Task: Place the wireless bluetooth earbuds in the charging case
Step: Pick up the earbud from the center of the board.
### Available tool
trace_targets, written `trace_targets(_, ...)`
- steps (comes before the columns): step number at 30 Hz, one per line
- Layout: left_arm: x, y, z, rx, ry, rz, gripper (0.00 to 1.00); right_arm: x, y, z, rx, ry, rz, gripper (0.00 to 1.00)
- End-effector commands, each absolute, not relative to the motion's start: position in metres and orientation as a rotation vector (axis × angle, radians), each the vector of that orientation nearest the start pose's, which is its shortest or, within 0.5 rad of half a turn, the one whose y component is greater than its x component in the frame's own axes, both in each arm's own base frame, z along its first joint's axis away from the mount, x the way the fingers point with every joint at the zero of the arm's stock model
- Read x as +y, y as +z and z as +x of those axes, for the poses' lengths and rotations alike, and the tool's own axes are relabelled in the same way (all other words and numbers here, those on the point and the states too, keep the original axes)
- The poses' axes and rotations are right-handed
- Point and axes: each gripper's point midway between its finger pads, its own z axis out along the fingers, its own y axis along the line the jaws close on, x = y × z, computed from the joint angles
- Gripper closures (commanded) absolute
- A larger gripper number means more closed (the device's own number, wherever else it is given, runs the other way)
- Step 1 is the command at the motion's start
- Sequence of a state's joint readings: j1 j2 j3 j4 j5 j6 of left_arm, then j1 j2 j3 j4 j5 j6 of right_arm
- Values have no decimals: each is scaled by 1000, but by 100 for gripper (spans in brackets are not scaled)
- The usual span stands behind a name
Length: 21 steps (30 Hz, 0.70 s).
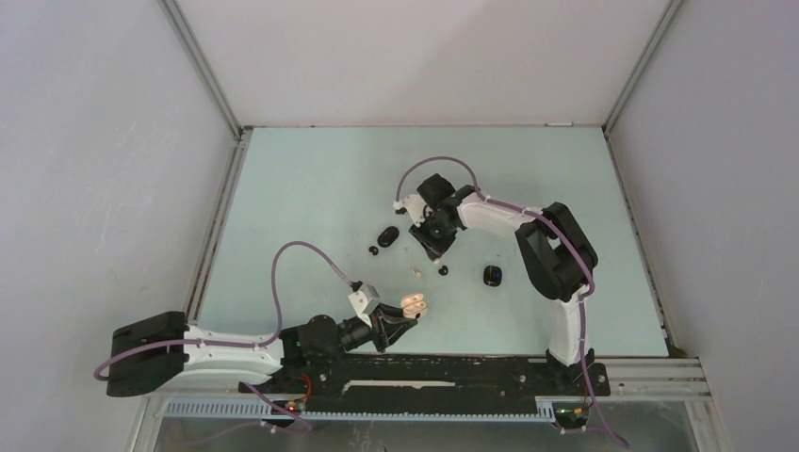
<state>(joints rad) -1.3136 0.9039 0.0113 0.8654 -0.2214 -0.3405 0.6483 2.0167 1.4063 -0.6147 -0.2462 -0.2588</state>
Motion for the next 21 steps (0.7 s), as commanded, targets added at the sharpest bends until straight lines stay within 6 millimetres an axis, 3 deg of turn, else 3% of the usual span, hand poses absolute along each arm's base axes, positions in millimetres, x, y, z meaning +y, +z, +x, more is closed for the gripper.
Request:
trace_targets(1,-293,134,99,1555,-1125,625,100,272,20,310,2490,409,-1306,71)
trace_targets(21,-290,132,99,1555,-1124,619,100,255,20,300,2511,360,-1292,60)
